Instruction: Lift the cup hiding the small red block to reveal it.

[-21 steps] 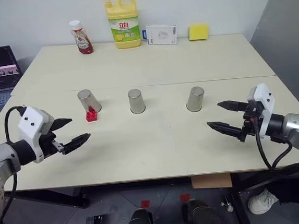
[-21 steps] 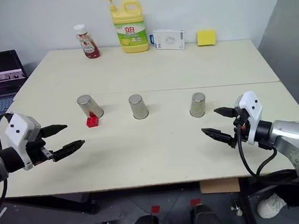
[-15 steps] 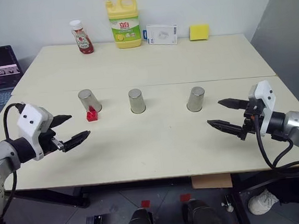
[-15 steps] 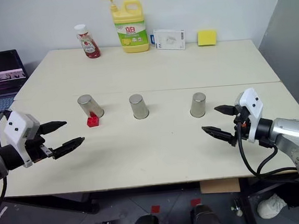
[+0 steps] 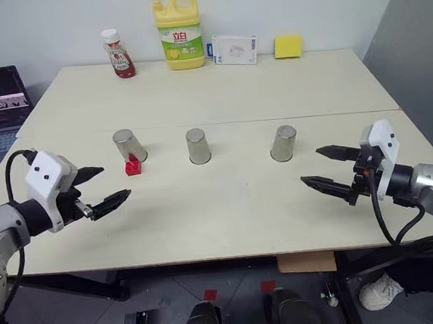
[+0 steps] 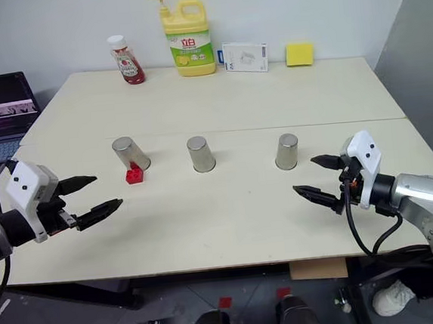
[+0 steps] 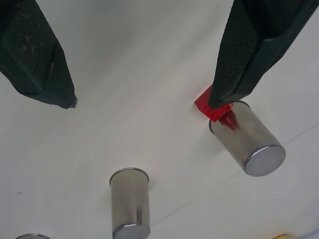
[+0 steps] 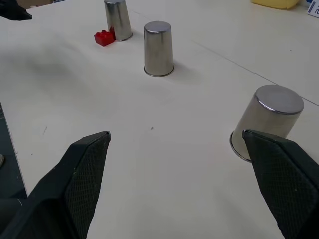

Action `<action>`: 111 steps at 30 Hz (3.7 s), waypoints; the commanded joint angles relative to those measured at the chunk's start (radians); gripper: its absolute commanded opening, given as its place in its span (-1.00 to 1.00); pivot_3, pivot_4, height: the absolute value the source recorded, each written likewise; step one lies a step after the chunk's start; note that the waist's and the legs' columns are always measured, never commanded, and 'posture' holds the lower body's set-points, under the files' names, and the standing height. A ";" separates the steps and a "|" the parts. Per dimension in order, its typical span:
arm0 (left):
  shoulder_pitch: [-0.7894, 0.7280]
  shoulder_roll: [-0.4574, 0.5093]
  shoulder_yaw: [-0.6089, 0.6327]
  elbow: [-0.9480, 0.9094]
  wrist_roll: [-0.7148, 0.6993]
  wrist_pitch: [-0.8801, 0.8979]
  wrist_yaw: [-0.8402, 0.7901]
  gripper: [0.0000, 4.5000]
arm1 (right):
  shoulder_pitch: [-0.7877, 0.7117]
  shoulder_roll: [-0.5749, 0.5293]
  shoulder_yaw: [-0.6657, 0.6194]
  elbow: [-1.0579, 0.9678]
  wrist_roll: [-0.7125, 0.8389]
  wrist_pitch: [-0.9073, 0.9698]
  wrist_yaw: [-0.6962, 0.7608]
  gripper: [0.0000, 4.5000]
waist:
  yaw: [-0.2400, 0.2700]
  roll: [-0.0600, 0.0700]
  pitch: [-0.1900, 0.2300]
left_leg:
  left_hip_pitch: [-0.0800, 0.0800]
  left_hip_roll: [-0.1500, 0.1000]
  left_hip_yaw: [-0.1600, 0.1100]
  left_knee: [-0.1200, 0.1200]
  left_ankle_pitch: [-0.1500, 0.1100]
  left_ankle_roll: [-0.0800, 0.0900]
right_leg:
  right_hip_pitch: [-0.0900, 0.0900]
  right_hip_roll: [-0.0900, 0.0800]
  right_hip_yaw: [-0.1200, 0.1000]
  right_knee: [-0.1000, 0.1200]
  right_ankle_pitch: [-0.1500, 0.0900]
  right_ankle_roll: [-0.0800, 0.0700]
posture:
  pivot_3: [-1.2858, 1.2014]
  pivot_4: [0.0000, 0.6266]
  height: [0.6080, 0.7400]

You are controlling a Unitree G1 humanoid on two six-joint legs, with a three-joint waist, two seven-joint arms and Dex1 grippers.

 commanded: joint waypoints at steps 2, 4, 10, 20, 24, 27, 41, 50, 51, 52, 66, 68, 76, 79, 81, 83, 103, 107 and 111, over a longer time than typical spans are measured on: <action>-0.019 0.016 -0.003 -0.009 0.010 -0.007 0.008 0.99 | -0.002 -0.021 -0.035 -0.031 0.007 -0.018 0.012 1.00 | 0.000 0.000 0.000 | 0.000 0.000 0.000 0.000 0.000 0.000 | 0.000 0.000 0.000 0.000 0.000 0.000 | 0.03 -0.52 1.00; -0.027 0.009 -0.006 0.004 0.016 -0.025 0.013 0.99 | -0.001 -0.023 -0.036 -0.030 0.006 -0.019 0.012 1.00 | 0.000 0.000 0.000 | 0.000 0.000 0.000 0.000 0.000 0.000 | 0.000 0.000 0.000 0.000 0.000 0.000 | 0.03 -0.52 1.00; -0.040 0.008 -0.020 0.027 0.030 -0.039 0.015 0.99 | 0.005 -0.028 -0.036 -0.030 0.001 -0.026 0.017 1.00 | 0.000 0.000 0.000 | 0.000 0.000 0.000 0.000 0.000 0.000 | 0.000 0.000 0.000 0.000 0.000 0.000 | 0.03 -0.52 1.00; -0.040 0.010 -0.025 0.044 0.026 -0.036 -0.010 0.99 | 0.014 -0.034 -0.031 -0.025 -0.006 -0.039 0.025 1.00 | 0.000 0.000 0.000 | 0.000 0.000 0.000 0.000 0.000 0.000 | 0.000 0.000 0.000 0.000 0.000 0.000 | 0.03 -0.52 1.00; -0.043 0.016 -0.011 0.045 -0.014 -0.008 -0.051 0.99 | 0.018 -0.041 -0.025 -0.024 -0.012 -0.046 0.029 1.00 | 0.000 0.000 0.000 | 0.000 0.000 0.000 0.000 0.000 0.000 | 0.000 0.000 0.000 0.000 0.000 0.000 | 0.03 -0.52 1.00; -0.039 0.016 -0.010 0.041 -0.009 -0.014 -0.051 0.99 | 0.020 -0.042 -0.021 -0.029 -0.012 -0.045 0.026 1.00 | 0.000 0.000 0.000 | 0.000 0.000 0.000 0.000 0.000 0.000 | 0.000 0.000 0.000 0.000 0.000 0.000 | 0.03 -0.52 1.00; -0.049 0.024 -0.028 0.042 -0.004 -0.005 -0.058 0.99 | 0.015 -0.043 -0.013 -0.035 -0.011 -0.040 0.022 1.00 | 0.000 0.000 0.000 | 0.000 0.000 0.000 0.000 0.000 0.000 | 0.000 0.000 0.000 0.000 0.000 0.000 | 0.03 -0.52 1.00; -0.061 0.038 -0.040 0.051 0.004 -0.011 -0.065 0.99 | 0.031 -0.031 -0.009 -0.031 -0.016 -0.057 0.023 1.00 | 0.000 0.000 0.000 | 0.000 0.000 0.000 0.000 0.000 0.000 | 0.000 0.000 0.000 0.000 0.000 0.000 | 0.03 -0.52 1.00; -0.062 0.039 -0.040 0.051 0.004 -0.011 -0.065 0.99 | 0.033 -0.031 -0.010 -0.032 -0.016 -0.058 0.023 1.00 | 0.000 0.000 0.000 | 0.000 0.000 0.000 0.000 0.000 0.000 | 0.000 0.000 0.000 0.000 0.000 0.000 | 0.03 -0.52 1.00; -0.062 0.039 -0.041 0.052 0.005 -0.011 -0.065 0.99 | 0.035 -0.031 -0.010 -0.033 -0.016 -0.059 0.022 1.00 | 0.000 0.000 0.000 | 0.000 0.000 0.000 0.000 0.000 0.000 | 0.000 0.000 0.000 0.000 0.000 0.000 | 0.03 -0.52 1.00; -0.073 0.039 -0.057 0.054 0.006 -0.011 -0.062 0.99 | 0.031 -0.027 -0.005 -0.048 -0.008 -0.050 0.004 1.00 | 0.000 0.000 0.000 | 0.000 0.000 0.000 0.000 0.000 0.000 | 0.000 0.000 0.000 0.000 0.000 0.000 | 0.03 -0.52 1.00; -0.077 0.037 -0.061 0.054 0.005 -0.010 -0.062 0.99 | 0.030 -0.026 -0.004 -0.049 -0.008 -0.049 0.002 1.00 | 0.000 0.000 0.000 | 0.000 0.000 0.000 0.000 0.000 0.000 | 0.000 0.000 0.000 0.000 0.000 0.000 | 0.03 -0.52 1.00; -0.105 0.030 -0.080 0.060 0.000 -0.013 -0.063 0.99 | 0.024 -0.016 0.000 -0.054 -0.005 -0.048 -0.015 1.00 | 0.000 0.000 0.000 | 0.000 0.000 0.000 0.000 0.000 0.000 | 0.000 0.000 0.000 0.000 0.000 0.000 | 0.03 -0.52 1.00; -0.127 0.013 -0.095 0.061 -0.007 -0.014 -0.055 0.99 | 0.016 -0.004 0.009 -0.065 0.000 -0.045 -0.024 1.00 | 0.000 0.000 0.000 | 0.000 0.000 0.000 0.000 0.000 0.000 | 0.000 0.000 0.000 0.000 0.000 0.000 | 0.03 -0.52 1.00; -0.152 -0.005 -0.103 0.057 -0.029 0.013 -0.044 0.99 | 0.004 0.007 0.019 -0.072 0.007 -0.041 -0.027 1.00 | 0.000 0.000 0.000 | 0.000 0.000 0.000 0.000 0.000 0.000 | 0.000 0.000 0.000 0.000 0.000 0.000 | 0.03 -0.52 1.00; -0.181 -0.020 -0.119 0.062 -0.034 0.035 -0.027 0.99 | -0.012 0.018 0.033 -0.080 0.016 -0.034 -0.030 1.00 | 0.000 0.000 0.000 | 0.000 0.000 0.000 0.000 0.000 0.000 | 0.000 0.000 0.000 0.000 0.000 0.000 | 0.03 -0.52 1.00; -0.801 -0.397 -0.480 0.731 0.257 -0.122 0.119 0.99 | -0.074 0.063 0.131 -0.156 0.040 0.012 -0.047 1.00 | 0.001 0.000 0.000 | 0.001 -0.002 -0.002 0.001 0.000 0.000 | 0.003 0.001 -0.002 0.000 0.000 0.001 | 0.03 -0.52 1.00; -0.906 -0.449 -0.504 0.927 0.302 -0.209 0.095 0.99 | -0.072 0.060 0.130 -0.162 0.041 0.012 -0.049 1.00 | 0.000 0.000 0.000 | 0.001 -0.002 -0.002 0.001 0.000 0.000 | 0.003 0.001 -0.001 0.000 0.000 0.001 | 0.03 -0.52 1.00; -0.998 -0.491 -0.515 1.101 0.354 -0.299 0.101 0.99 | -0.077 0.059 0.132 -0.161 0.038 0.009 -0.049 1.00 | 0.000 0.000 0.000 | 0.000 -0.002 -0.003 0.001 0.000 0.000 | 0.003 0.001 -0.002 0.000 0.000 0.001 | 0.03 -0.52 1.00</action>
